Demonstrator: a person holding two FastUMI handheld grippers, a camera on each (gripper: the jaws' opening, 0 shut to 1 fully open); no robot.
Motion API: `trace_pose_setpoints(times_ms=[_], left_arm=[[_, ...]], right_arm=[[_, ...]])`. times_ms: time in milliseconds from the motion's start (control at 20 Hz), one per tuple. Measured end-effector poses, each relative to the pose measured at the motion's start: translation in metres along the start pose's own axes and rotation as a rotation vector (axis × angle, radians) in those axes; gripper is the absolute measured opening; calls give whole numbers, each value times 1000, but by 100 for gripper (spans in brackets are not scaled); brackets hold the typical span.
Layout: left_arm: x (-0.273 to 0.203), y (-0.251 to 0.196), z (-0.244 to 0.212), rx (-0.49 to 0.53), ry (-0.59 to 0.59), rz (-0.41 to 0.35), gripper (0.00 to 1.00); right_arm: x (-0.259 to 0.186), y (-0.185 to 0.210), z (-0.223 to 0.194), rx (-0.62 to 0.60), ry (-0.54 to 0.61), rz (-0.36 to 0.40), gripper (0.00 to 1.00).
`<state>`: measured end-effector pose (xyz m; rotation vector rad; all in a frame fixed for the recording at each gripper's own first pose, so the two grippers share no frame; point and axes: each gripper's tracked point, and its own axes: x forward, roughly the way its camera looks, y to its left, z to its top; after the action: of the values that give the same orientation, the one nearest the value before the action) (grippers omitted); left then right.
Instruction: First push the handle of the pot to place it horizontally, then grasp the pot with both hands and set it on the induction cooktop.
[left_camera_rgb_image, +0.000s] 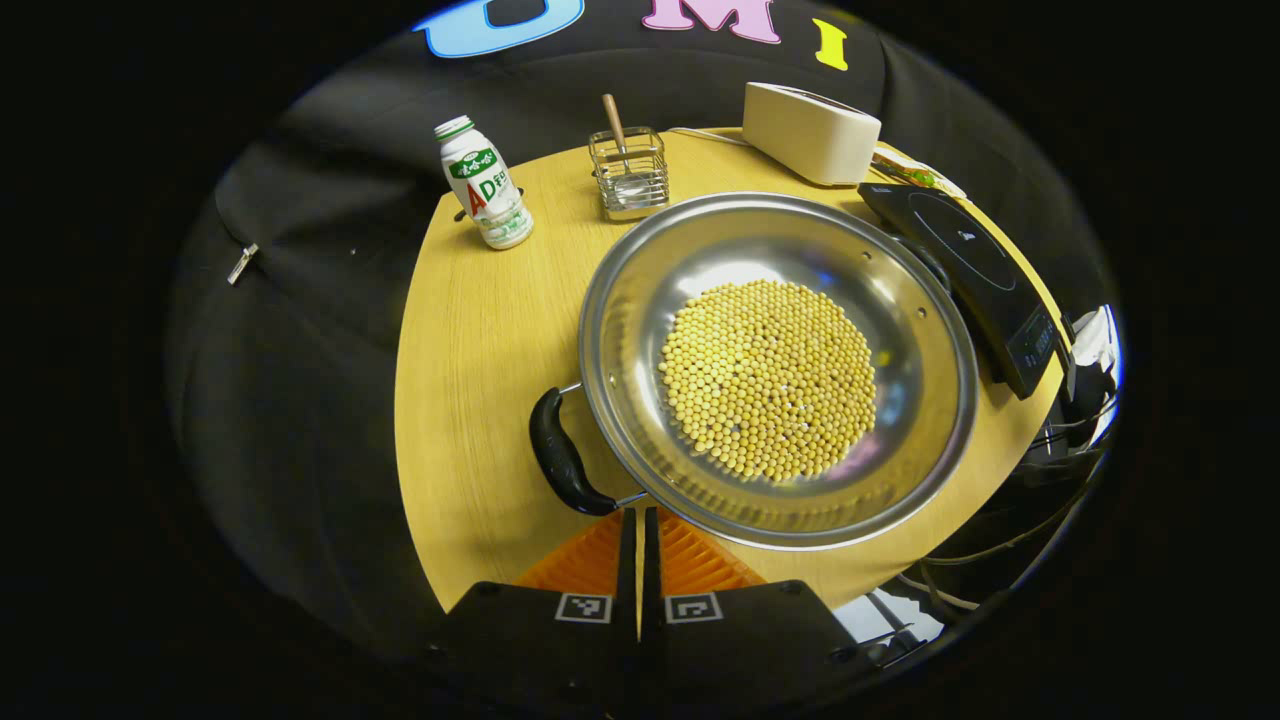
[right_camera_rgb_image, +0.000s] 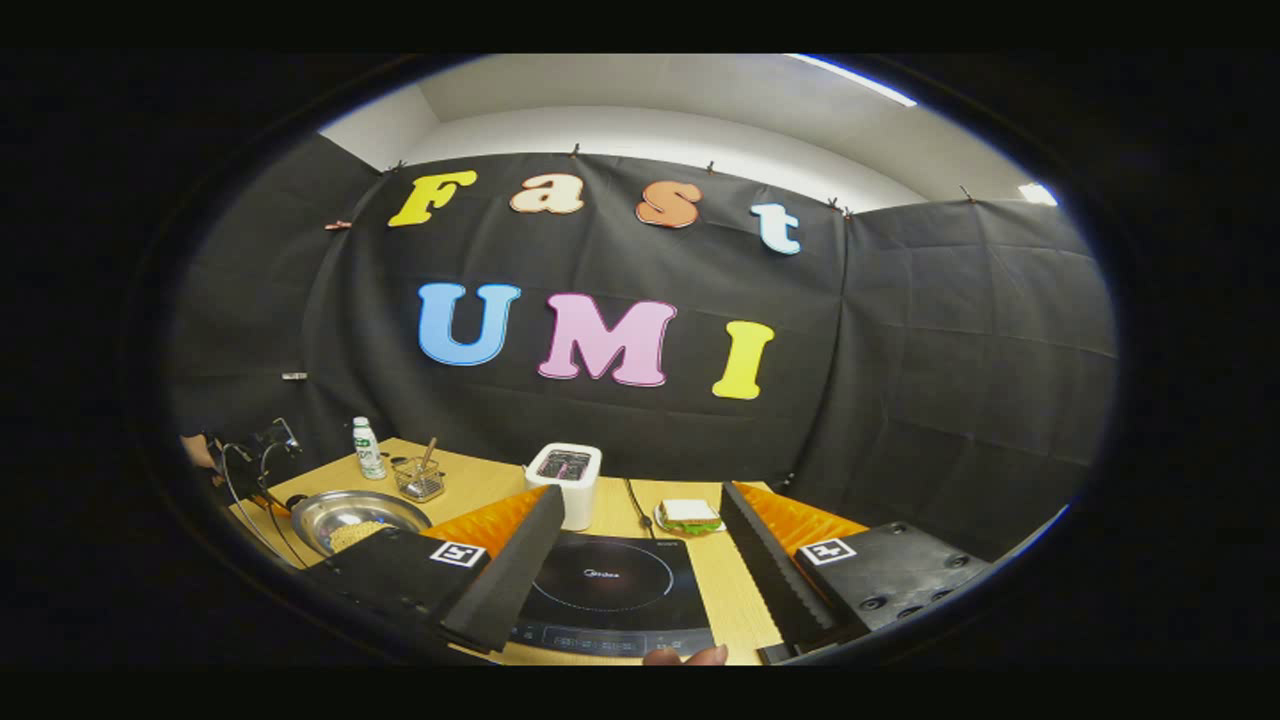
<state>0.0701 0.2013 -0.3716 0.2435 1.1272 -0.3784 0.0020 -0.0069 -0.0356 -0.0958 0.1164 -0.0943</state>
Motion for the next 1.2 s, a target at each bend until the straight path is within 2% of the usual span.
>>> trace_pose_setpoints(times_ms=[500,800,1050,1200], left_arm=[[12,16,17,1,-27,56,5],[-22,44,17,-32,-172,220,7],[-65,36,32,-121,-378,219,99],[-75,35,49,-188,-458,193,97]], right_arm=[[-4,5,-9,-7,27,-6,96],[1,25,-15,1,49,35,99],[9,66,-30,30,109,126,98],[15,101,-48,67,171,206,98]])
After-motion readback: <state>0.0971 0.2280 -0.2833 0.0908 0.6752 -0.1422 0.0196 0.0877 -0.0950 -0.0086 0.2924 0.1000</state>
